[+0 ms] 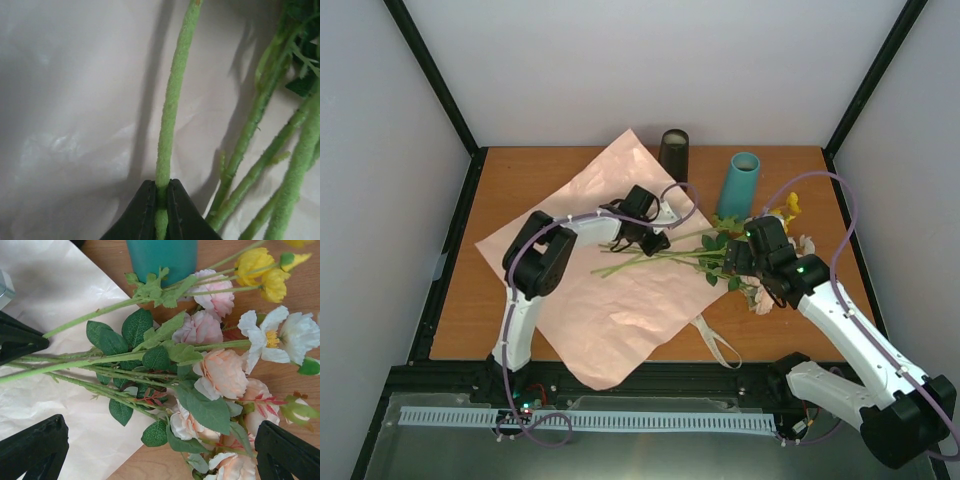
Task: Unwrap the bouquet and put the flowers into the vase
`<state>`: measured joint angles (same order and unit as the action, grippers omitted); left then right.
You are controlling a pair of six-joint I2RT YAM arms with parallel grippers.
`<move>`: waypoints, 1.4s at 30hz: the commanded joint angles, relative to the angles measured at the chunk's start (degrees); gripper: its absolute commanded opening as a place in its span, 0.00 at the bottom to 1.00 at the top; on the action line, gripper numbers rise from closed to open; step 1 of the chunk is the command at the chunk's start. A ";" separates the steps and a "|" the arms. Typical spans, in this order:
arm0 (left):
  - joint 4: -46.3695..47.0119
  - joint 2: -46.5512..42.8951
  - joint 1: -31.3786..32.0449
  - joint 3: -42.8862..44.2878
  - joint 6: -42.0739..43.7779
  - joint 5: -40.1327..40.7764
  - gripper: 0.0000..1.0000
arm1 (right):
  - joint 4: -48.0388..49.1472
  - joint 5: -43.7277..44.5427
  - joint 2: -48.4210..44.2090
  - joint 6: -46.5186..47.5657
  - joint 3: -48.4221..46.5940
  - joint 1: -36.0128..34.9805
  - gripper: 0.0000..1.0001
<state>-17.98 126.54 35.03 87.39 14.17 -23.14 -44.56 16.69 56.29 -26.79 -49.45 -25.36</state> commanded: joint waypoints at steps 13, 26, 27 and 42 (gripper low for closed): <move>7.96 -18.34 2.36 -15.97 -5.45 2.04 0.02 | -4.75 -0.84 -5.08 -2.86 -2.69 0.48 1.00; 5.40 -30.95 2.90 -18.17 -5.24 -1.91 0.04 | -7.21 -0.25 -10.90 -1.05 -3.02 0.41 1.00; 5.03 -32.05 2.89 -18.71 -4.84 -3.96 0.04 | -7.48 -0.79 -11.32 -0.88 -2.99 0.43 1.00; 6.34 -47.20 3.21 -22.74 -15.53 -11.30 0.04 | 2.57 -24.83 -24.93 2.89 -5.51 0.40 1.00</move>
<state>-14.98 83.44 37.58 65.67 4.34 -30.81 -47.66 2.31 34.04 -25.63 -52.75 -25.26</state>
